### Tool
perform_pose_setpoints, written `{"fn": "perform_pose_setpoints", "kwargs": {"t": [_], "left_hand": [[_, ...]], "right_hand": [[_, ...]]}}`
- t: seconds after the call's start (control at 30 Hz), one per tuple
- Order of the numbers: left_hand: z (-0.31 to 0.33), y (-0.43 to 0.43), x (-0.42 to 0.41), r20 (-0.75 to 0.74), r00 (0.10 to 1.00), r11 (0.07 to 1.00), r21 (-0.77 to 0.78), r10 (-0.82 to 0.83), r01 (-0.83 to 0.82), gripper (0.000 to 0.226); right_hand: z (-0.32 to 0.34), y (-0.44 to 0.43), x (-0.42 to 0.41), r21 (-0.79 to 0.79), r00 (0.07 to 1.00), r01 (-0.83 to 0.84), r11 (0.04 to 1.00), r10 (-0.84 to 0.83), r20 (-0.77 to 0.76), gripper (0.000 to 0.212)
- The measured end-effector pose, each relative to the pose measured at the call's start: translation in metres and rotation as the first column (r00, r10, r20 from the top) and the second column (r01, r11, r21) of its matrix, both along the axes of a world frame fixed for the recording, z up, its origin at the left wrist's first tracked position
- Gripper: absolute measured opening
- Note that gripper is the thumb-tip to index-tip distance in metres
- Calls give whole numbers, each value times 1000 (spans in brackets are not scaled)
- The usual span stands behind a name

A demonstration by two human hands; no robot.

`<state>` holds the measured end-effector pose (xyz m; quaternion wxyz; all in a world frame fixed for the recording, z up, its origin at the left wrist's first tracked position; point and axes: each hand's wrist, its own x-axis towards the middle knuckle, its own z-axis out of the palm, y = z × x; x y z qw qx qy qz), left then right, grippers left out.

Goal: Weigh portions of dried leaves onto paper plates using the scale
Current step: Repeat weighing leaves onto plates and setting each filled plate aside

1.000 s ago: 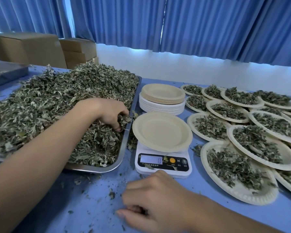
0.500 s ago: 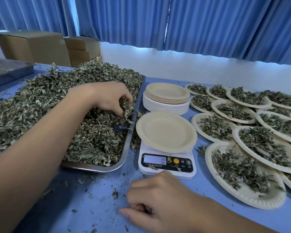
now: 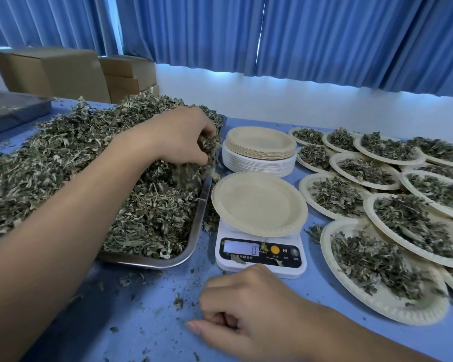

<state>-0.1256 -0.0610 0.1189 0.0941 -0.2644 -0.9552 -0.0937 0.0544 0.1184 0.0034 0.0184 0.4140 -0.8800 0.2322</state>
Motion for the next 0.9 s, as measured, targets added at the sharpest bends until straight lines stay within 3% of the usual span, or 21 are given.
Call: {"fn": "perform_pose_setpoints", "kwargs": {"t": [0.17, 0.27, 0.4, 0.53, 0.63, 0.73, 0.8, 0.9], "left_hand": [[-5, 21, 14, 73, 985, 951, 280, -159, 133, 17], [-16, 37, 19, 179, 949, 923, 334, -260, 190, 27], [-19, 35, 17, 361, 890, 950, 239, -278, 200, 37], [-13, 18, 6, 333, 923, 972, 194, -194, 134, 22], [-16, 4, -7, 289, 957, 997, -66, -6, 26, 27], [-26, -8, -16, 404, 896, 941, -336, 186, -44, 51], [-34, -10, -19, 473, 844, 912, -409, 251, -42, 65], [-41, -6, -19, 492, 825, 912, -406, 278, -65, 63]], "right_hand": [[1, 0, 0, -6, 1000, 4, 1000, -4, 12, 41], [2, -1, 1, -8, 1000, 3, 1000, -3, 14, 41], [3, 0, 1, -14, 1000, 6, 1000, -5, 14, 41], [2, 0, 0, -6, 1000, 4, 1000, -4, 20, 40], [1, 1, 0, -10, 1000, 10, 1000, -9, 14, 40], [1, 0, 0, -5, 1000, 10, 1000, -10, 2, 40], [1, 0, -1, -7, 1000, 10, 1000, -10, 4, 40], [0, 0, 0, -14, 1000, 13, 1000, -13, 7, 41]]}}
